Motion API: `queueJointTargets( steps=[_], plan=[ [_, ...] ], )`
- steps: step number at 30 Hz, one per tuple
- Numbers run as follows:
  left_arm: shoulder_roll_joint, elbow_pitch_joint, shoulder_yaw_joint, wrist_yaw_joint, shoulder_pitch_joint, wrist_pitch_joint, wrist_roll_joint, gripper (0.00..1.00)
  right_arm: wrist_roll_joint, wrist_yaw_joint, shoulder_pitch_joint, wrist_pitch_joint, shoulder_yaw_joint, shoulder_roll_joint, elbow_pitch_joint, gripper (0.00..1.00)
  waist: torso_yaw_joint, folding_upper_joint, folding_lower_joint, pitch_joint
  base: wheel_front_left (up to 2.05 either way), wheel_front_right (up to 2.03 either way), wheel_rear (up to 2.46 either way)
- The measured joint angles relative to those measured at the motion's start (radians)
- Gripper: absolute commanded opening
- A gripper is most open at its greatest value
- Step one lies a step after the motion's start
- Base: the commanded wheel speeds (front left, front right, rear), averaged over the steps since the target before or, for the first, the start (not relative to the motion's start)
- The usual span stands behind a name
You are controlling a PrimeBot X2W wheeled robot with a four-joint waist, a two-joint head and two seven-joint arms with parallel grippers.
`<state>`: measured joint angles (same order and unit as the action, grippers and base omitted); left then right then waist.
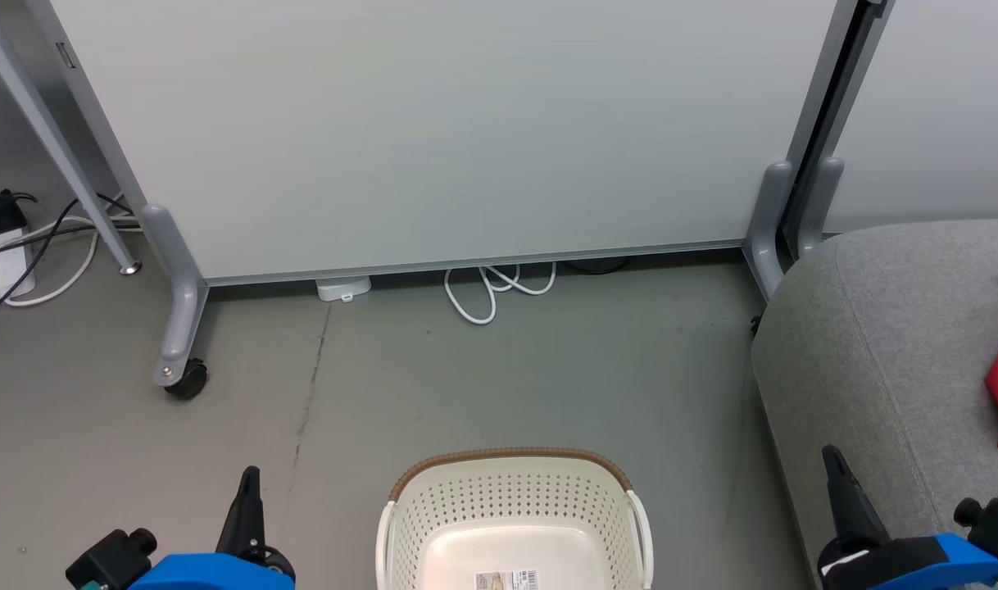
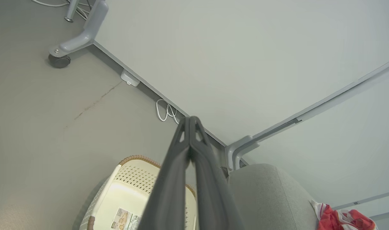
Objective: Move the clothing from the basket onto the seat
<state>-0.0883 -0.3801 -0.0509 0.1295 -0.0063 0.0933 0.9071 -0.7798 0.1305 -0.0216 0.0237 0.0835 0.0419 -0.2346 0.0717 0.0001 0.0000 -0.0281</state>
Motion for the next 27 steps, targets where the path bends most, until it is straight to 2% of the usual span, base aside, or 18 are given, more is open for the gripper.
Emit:
queueJointTargets(
  steps=[27],
  plan=[
    [0.016, 0.053, 0.066, 0.000, -0.039, -0.083, 0.276, 0.00, -0.325, 0.000, 0.045, -0.054, 0.012, 0.001, -0.004, 0.00, -0.022, 0.0000, 0.0000, 0.010, 0.00, 0.00, 0.00]
  ],
)
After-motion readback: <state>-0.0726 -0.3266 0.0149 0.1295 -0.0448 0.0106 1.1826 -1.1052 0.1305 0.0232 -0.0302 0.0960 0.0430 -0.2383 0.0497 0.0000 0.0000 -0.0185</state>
